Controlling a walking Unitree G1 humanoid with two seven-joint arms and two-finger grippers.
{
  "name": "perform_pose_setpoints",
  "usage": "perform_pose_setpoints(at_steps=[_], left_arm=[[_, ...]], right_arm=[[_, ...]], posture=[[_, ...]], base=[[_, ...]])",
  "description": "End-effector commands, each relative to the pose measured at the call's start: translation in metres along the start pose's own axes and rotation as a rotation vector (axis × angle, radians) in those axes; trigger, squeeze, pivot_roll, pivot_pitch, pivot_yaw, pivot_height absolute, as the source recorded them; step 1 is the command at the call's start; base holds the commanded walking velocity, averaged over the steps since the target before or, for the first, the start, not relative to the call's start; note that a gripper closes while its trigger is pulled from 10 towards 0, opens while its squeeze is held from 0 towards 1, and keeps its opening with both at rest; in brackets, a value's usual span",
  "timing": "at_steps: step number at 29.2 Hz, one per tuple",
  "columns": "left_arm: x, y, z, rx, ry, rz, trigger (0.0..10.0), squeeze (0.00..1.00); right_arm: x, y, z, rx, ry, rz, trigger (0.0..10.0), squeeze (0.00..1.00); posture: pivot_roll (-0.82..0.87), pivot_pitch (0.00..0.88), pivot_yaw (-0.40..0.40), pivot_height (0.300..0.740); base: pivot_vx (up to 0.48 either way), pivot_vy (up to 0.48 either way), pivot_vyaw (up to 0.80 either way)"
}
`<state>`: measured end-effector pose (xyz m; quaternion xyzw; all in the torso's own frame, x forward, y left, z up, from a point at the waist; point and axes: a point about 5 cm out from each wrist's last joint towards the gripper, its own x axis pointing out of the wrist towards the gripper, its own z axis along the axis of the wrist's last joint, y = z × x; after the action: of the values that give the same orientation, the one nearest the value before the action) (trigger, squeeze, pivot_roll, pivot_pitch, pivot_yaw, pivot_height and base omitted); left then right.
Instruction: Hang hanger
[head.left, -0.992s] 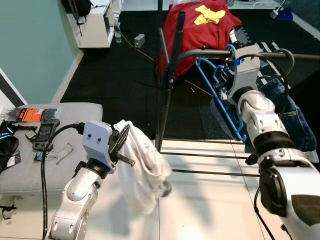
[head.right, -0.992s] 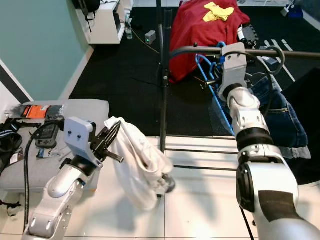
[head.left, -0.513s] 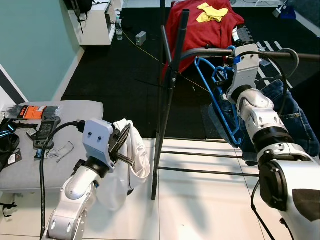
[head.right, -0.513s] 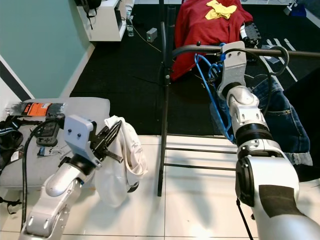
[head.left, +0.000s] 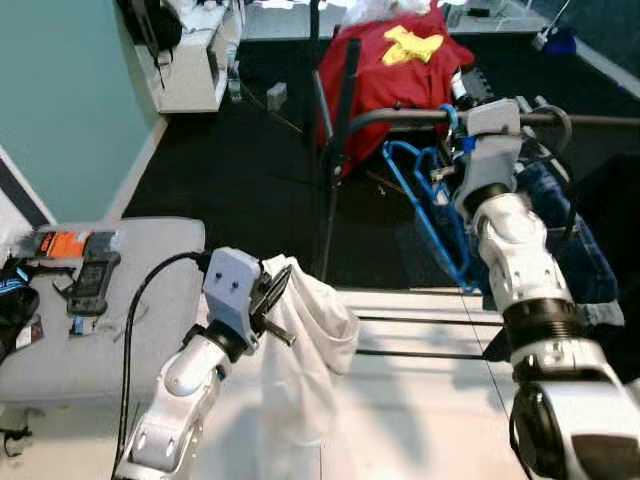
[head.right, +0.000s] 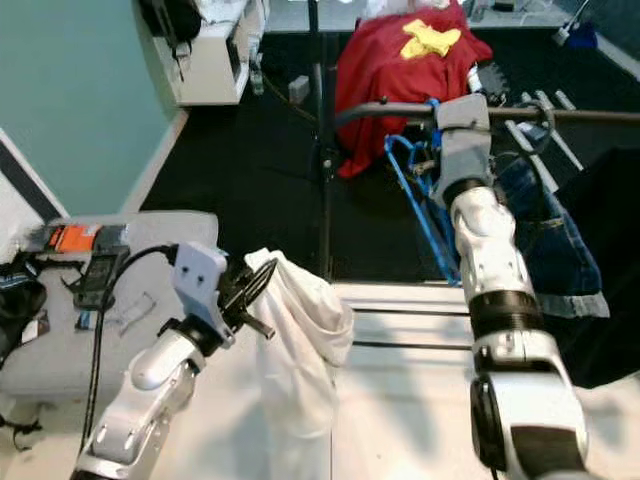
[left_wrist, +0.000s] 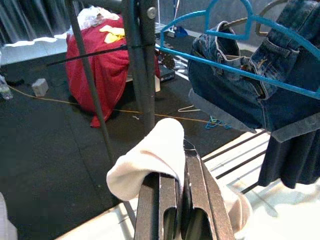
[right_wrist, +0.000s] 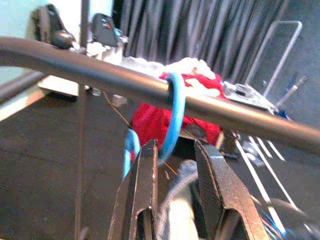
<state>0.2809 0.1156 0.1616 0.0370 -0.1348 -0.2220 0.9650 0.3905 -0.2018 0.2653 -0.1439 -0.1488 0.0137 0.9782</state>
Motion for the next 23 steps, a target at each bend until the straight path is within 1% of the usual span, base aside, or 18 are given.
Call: perform_pose_setpoints(at_steps=[1,3,5,6,7,8,10,11,12,13,14,15,16,17,18,19,21,23], left_arm=[[0.000,0.000,0.000,0.011,-0.009,-0.001,10.0,0.00],[0.002,0.001,-0.002,0.012,-0.002,0.009,10.0,0.00],[0.007,0.012,-0.007,0.044,0.024,0.112,10.0,0.00],[0.007,0.012,-0.007,0.044,0.024,0.112,10.0,0.00],[0.009,0.016,-0.008,0.041,0.027,0.160,10.0,0.00],[0.010,0.018,-0.008,0.040,0.027,0.191,10.0,0.00],[0.010,0.018,-0.008,0.040,0.027,0.191,10.0,0.00],[0.009,0.024,-0.012,0.052,0.048,0.248,10.0,0.00],[0.007,0.031,-0.020,0.051,0.109,0.332,10.0,0.00],[0.003,0.035,-0.029,0.032,0.162,0.366,10.0,0.00],[0.003,0.035,-0.029,0.032,0.162,0.366,10.0,0.00],[0.000,0.037,-0.034,0.015,0.196,0.381,10.0,0.00],[-0.003,0.040,-0.040,0.000,0.238,0.408,10.0,0.00],[-0.003,0.040,-0.040,0.000,0.238,0.408,10.0,0.00],[-0.010,0.044,-0.047,-0.049,0.263,0.459,10.0,0.00],[-0.014,0.047,-0.051,-0.081,0.278,0.501,10.0,0.00],[-0.014,0.047,-0.051,-0.081,0.278,0.501,10.0,0.00],[-0.029,0.049,-0.062,-0.079,0.313,0.541,10.0,0.00]], right_arm=[[0.000,-0.001,0.003,0.007,-0.005,-0.011,10.0,0.00],[-0.002,-0.002,0.003,-0.004,-0.010,-0.013,10.0,0.00],[-0.012,-0.006,0.016,-0.145,-0.064,-0.041,10.0,0.00],[-0.012,-0.006,0.016,-0.145,-0.064,-0.041,10.0,0.00],[-0.017,-0.006,0.026,-0.204,-0.112,-0.059,10.0,0.00],[-0.020,-0.001,0.039,-0.207,-0.193,-0.061,10.0,0.00],[-0.020,-0.001,0.039,-0.207,-0.193,-0.061,10.0,0.00],[-0.023,0.016,0.047,-0.131,-0.264,-0.011,10.0,0.00],[-0.028,0.039,0.046,-0.005,-0.282,0.069,10.0,0.00],[-0.033,0.069,0.031,0.161,-0.224,0.164,10.0,0.00],[-0.033,0.069,0.031,0.161,-0.224,0.164,10.0,0.00],[-0.038,0.090,0.020,0.269,-0.171,0.225,10.0,0.00],[-0.044,0.109,0.004,0.323,-0.100,0.282,10.0,0.00],[-0.044,0.109,0.004,0.323,-0.100,0.282,10.0,0.00],[-0.051,0.127,-0.019,0.307,-0.029,0.325,10.0,0.00],[-0.058,0.136,-0.032,0.279,0.015,0.352,10.0,0.00],[-0.058,0.136,-0.032,0.279,0.015,0.352,10.0,0.00],[-0.074,0.150,-0.068,0.236,0.156,0.383,10.0,0.00]], posture=[[-0.09,0.055,0.014,0.740],[-0.09,0.047,0.016,0.740],[-0.07,0.029,0.031,0.740],[-0.07,0.029,0.031,0.740],[-0.07,0.028,0.030,0.740],[-0.06,0.023,0.028,0.740],[-0.06,0.023,0.028,0.740],[-0.06,0.010,0.013,0.740],[-0.05,0.004,-0.029,0.740],[-0.02,0.000,-0.067,0.740],[-0.02,0.000,-0.067,0.740],[-0.02,0.000,-0.067,0.740],[-0.01,0.000,-0.094,0.740],[-0.01,0.000,-0.094,0.740],[0.01,0.000,-0.109,0.740],[0.01,0.000,-0.109,0.740],[0.01,0.000,-0.109,0.740],[0.02,0.000,-0.101,0.740]], base=[[0.000,0.000,0.00],[0.000,0.000,0.00],[0.000,0.000,0.00],[0.000,0.000,0.00],[0.000,0.000,0.00],[0.000,0.000,0.00],[0.000,0.000,0.00],[0.000,0.000,0.00],[0.000,0.000,0.00],[0.000,0.000,0.00],[0.000,0.000,0.00],[0.000,0.000,0.00],[0.000,0.000,0.00],[0.000,0.000,0.00],[0.000,0.000,0.00],[0.000,0.000,0.00],[0.000,0.000,0.00],[0.000,0.000,0.00]])
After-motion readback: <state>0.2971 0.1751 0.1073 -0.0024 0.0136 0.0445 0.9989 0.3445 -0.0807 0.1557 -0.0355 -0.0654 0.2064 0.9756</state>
